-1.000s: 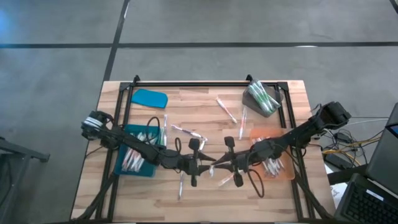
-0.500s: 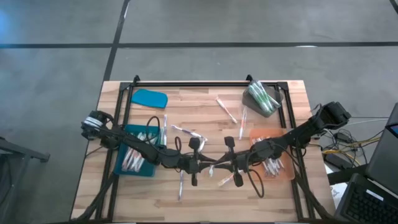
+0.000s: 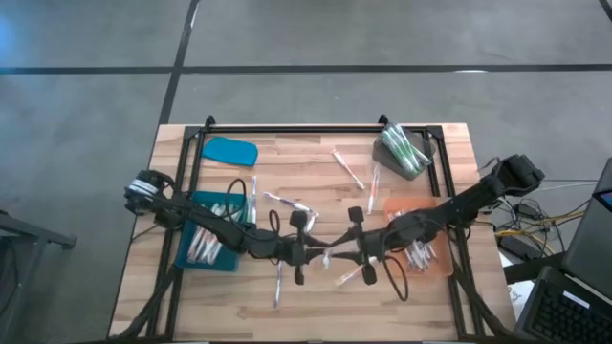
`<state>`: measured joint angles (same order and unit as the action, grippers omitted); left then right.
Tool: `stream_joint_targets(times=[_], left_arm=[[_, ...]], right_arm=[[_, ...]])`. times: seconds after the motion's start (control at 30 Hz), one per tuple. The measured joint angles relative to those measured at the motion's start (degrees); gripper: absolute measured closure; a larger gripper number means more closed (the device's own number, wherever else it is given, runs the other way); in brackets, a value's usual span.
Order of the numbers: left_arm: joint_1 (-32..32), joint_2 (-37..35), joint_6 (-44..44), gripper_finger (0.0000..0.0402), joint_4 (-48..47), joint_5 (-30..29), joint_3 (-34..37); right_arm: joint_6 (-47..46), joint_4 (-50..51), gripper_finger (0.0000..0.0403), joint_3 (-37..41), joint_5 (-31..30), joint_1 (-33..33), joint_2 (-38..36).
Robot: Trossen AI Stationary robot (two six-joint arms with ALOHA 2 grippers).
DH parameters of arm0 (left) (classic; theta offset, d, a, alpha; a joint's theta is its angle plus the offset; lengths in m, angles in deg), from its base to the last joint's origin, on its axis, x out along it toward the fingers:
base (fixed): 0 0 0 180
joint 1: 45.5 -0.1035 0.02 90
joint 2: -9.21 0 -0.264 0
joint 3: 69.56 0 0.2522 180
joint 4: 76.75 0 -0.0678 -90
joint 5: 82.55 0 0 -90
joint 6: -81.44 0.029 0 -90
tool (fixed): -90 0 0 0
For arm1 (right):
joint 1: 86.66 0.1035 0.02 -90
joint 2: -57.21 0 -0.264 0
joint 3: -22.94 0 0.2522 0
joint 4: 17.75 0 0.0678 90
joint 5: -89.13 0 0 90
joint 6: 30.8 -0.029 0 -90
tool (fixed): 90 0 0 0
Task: Pick & Place Toothbrushes
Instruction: Put the orange toothbrush into the blue bin
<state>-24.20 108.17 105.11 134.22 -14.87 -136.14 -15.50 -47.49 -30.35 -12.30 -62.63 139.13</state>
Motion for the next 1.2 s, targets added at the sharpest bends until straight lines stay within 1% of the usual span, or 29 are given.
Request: stream_joint_targets(times=[0.1,0.23,0.33,0.43,0.57,0.67,0.77,0.9,0.97,1.2], left_arm=[[0.3,-1.0,-1.4,0.0376,-2.6,-3.7,0.0],[0.5,-4.6,-10.5,0.0376,-10.1,-7.9,-0.1],[0.6,-8.0,-18.9,0.0376,-19.7,-10.6,-0.1],[0.6,-12.0,-27.1,0.0376,-30.4,-13.3,-0.1],[0.6,-17.5,-39.1,0.0376,-44.5,-15.5,-0.1],[0.6,-21.8,-49.1,0.0376,-54.8,-15.8,-0.1],[0.6,-25.6,-58.3,0.0376,-65.0,-15.9,-0.1],[0.6,-29.8,-69.2,0.0376,-76.6,-15.7,-0.1],[0.6,-31.2,-73.6,0.0376,-81.5,-14.6,-0.1],[0.9,-33.3,-87.6,0.0376,-96.6,-6.1,0.0]], right_arm=[[-1.9,6.8,0.0272,0.0,-0.8,0.0,-3.0],[-7.0,17.4,0.0232,0.0,-4.8,0.0,-7.7],[-11.4,24.8,0.0211,0.0,-7.3,-0.1,-10.7],[-15.8,30.4,0.02,0.0,-10.1,-0.1,-12.8],[-20.3,36.3,0.0196,0.6,-16.8,0.0,-14.1],[-22.5,37.8,0.0202,1.7,-22.1,-0.1,-14.0],[-23.8,37.9,0.0212,2.7,-25.5,-0.1,-13.9],[-24.6,37.7,0.0226,3.1,-26.1,-0.3,-13.9],[-24.7,37.8,0.0231,3.1,-26.1,-0.3,-13.9],[-24.8,37.8,0.0242,3.2,-26.1,-0.3,-13.9]])
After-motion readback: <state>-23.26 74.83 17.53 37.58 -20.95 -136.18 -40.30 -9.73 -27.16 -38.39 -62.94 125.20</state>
